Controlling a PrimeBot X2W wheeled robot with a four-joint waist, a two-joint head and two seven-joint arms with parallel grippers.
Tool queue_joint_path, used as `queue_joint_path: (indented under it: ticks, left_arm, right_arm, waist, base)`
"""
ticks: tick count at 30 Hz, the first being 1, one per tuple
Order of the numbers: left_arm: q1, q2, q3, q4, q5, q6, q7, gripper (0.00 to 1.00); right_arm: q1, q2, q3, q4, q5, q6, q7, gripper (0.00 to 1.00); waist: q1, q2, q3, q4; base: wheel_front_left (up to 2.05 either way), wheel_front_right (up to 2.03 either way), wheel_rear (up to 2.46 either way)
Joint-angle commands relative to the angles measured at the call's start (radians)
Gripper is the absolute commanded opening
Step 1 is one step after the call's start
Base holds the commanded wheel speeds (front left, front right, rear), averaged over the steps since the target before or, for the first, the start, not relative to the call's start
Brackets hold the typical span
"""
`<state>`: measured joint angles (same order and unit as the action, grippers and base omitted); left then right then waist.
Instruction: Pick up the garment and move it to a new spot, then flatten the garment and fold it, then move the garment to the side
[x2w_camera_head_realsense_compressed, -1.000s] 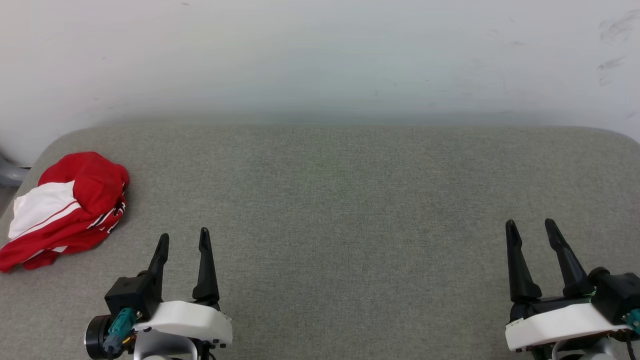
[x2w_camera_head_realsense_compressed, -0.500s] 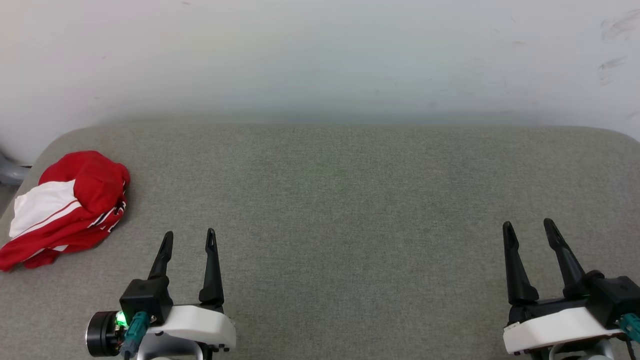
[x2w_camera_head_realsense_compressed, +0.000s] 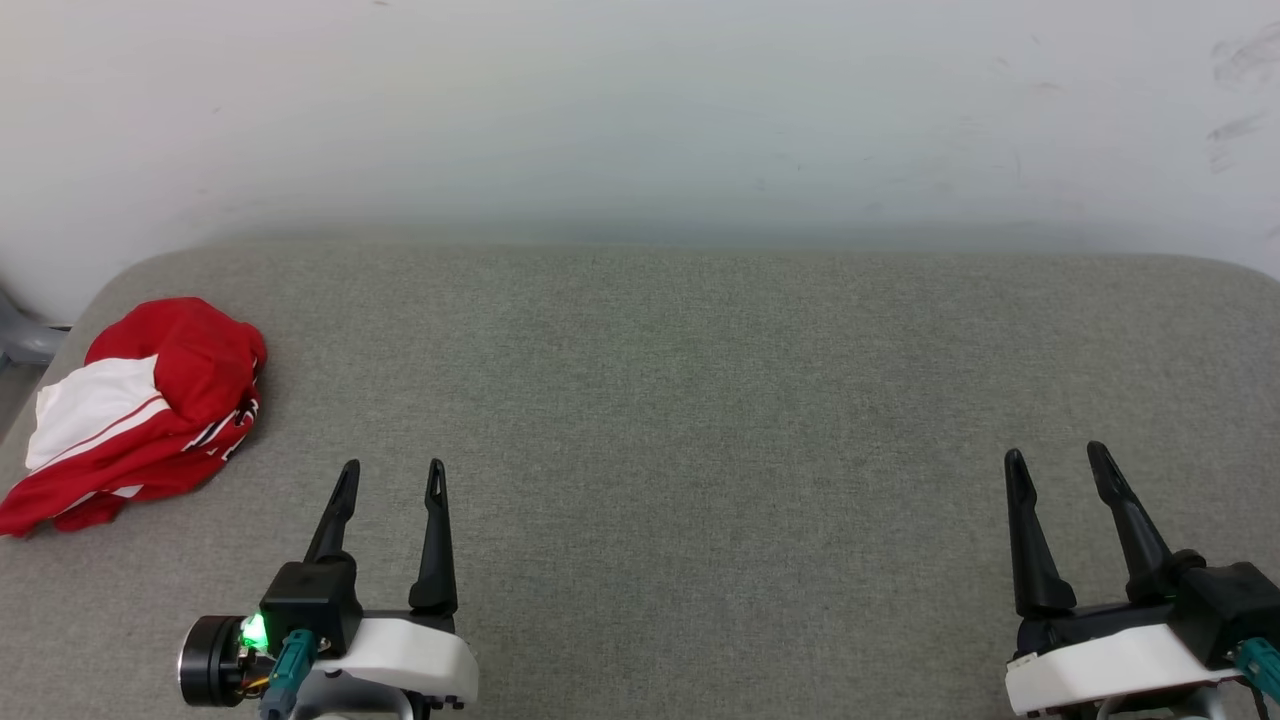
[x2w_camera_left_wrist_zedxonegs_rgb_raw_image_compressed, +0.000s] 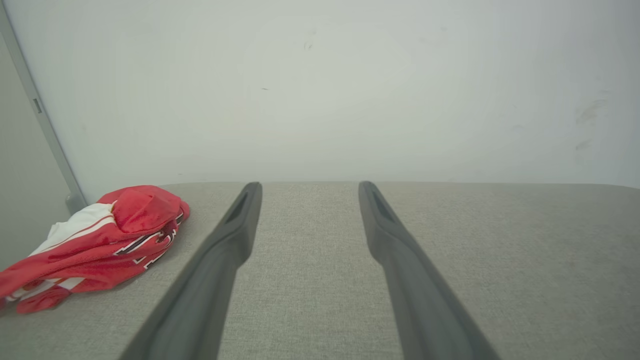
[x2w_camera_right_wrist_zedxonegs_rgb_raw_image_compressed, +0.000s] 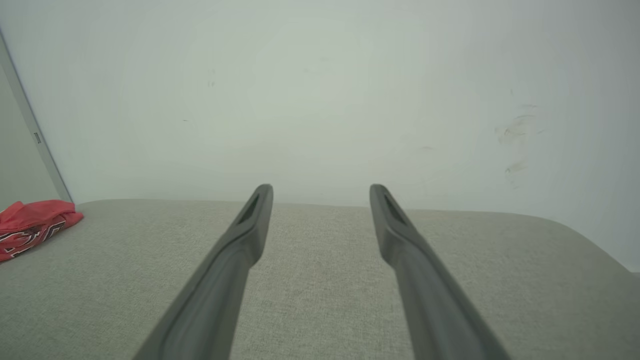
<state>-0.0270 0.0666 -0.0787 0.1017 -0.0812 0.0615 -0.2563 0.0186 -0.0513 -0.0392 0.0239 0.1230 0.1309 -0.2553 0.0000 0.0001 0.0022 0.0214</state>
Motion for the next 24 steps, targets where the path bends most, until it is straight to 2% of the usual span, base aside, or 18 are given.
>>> queue_joint_path:
  ticks: [1,10,24]
  left_arm:
    - [0.005,-0.002,0.010,-0.004,0.013,-0.006,-0.008,1.00]
    - [0.013,-0.012,0.043,-0.009,-0.001,-0.023,-0.010,1.00]
    - [0.016,-0.017,0.060,0.001,-0.011,-0.031,-0.010,1.00]
  right_arm:
    - [0.004,0.002,0.004,-0.005,-0.015,0.000,-0.010,1.00]
    - [0.011,0.002,-0.007,0.014,0.065,0.000,-0.010,1.00]
    - [0.010,0.002,-0.012,0.029,0.083,0.000,-0.010,1.00]
  waist:
    - [0.0000,-0.0001,-0.001,0.001]
    - [0.0000,-0.0001,-0.002,0.001]
    - [0.0000,-0.0001,0.000,0.002]
  base:
    - [0.00,0.00,0.00]
    - [0.00,0.00,0.00]
    - [0.00,0.00,0.00]
